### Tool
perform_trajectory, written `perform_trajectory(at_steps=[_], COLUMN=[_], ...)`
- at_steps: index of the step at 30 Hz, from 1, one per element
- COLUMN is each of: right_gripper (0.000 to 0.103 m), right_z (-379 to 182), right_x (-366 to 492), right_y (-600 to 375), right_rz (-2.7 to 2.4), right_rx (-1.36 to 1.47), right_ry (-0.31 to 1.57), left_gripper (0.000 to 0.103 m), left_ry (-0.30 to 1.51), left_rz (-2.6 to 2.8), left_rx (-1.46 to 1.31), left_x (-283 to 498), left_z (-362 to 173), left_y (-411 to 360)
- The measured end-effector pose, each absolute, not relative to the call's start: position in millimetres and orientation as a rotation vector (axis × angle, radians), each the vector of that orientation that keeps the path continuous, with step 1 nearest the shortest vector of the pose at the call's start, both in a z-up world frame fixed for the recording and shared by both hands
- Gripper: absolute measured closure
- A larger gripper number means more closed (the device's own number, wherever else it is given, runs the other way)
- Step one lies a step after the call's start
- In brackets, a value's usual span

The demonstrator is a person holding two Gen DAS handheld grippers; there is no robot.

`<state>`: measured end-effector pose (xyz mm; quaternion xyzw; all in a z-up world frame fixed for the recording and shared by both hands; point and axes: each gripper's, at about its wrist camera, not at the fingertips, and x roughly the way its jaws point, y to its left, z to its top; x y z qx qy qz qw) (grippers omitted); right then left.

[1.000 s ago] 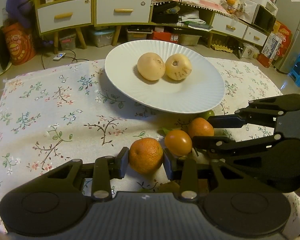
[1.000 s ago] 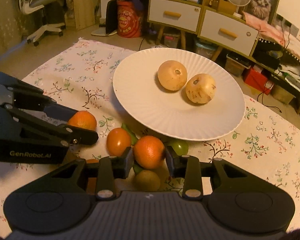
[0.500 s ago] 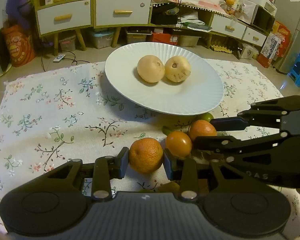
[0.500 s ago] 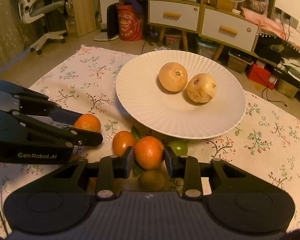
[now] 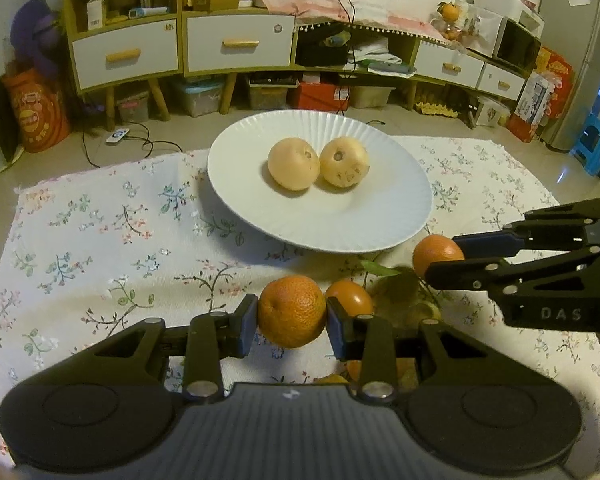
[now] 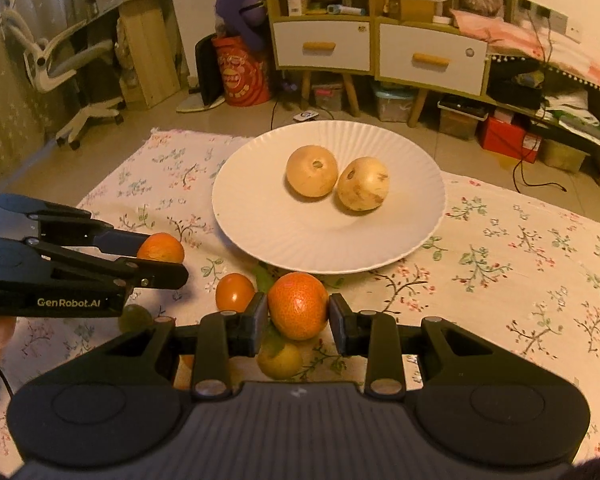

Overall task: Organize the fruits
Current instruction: 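Carry both tangerines onto the white plate beside the pomelos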

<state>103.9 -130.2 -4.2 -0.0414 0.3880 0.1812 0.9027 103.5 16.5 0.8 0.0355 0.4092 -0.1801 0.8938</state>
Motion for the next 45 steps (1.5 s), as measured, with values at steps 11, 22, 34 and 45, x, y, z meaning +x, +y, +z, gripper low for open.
perform_trajectory(at_steps=[11,22,34,45], right_gripper=[0.073,0.073,0.073,0.073], right_z=[8.5,6.4,-5.4,-14.0], right_x=[109.3,131.9,159.0,170.7], right_y=[-150.4,-162.4,-157.9,-155.2], right_rz=[0.323,0.287,0.304,0.307], right_rx=[-0.006,0.014,0.025,0.034], right_ry=[0.753,0.727,0.728,0.737], left_gripper=[0.079,0.079,0.079,0.079], left_ry=[0.807,0.781,0.779,0.785], left_rz=[-0.378,-0.403,-0.453,-0.453], left_rx=[0.077,0.132,0.222,0.256], left_x=[110.3,135.2,159.4,176.5], left_z=[11.4,6.9,-6.1,-17.3], left_y=[8.2,-13.3,-32.7,-39.1])
